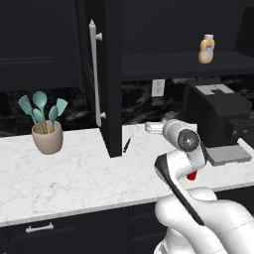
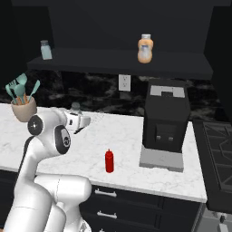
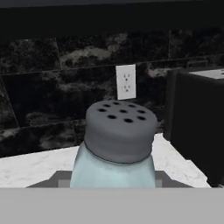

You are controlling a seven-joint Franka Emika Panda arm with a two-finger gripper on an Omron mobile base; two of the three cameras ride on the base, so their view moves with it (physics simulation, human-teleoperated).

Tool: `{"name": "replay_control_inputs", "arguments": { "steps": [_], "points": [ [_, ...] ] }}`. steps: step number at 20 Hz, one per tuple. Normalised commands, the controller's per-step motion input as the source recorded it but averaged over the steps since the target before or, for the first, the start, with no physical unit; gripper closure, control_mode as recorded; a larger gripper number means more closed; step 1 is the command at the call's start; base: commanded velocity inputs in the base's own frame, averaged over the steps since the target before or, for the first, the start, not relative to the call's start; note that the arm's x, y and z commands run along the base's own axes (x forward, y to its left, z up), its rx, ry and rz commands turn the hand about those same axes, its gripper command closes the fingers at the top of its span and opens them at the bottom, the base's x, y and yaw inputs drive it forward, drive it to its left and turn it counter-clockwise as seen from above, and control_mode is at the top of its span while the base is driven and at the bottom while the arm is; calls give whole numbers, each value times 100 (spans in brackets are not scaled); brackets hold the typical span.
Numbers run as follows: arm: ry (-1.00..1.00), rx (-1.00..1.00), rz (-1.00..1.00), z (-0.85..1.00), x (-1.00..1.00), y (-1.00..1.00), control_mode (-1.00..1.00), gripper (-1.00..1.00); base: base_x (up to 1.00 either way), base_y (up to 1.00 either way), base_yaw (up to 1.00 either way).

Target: Put the shaker and condiment bottle from the counter next to their counterparts in the cabinet.

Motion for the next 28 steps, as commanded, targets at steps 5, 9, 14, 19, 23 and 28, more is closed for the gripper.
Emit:
{"name": "replay_control_inputs", "arguments": {
  "steps": [5, 9, 14, 19, 23, 28],
  "points": [
    [2, 0, 21, 68, -5, 9, -100, 100, 0, 0, 0],
    [4, 0, 15, 80, -9, 0, -100, 100, 0, 0, 0],
    [12, 2, 7, 94, -38, 0, -100, 100, 0, 0, 0],
    [6, 1, 5, 95, -38, 0, -100, 100, 0, 0, 0],
    [-6, -2, 17, 6, 4, 23, -100, 100, 0, 0, 0],
    [-29, 0, 12, 3, -5, 6, -100, 100, 0, 0, 0]
  ]
}}
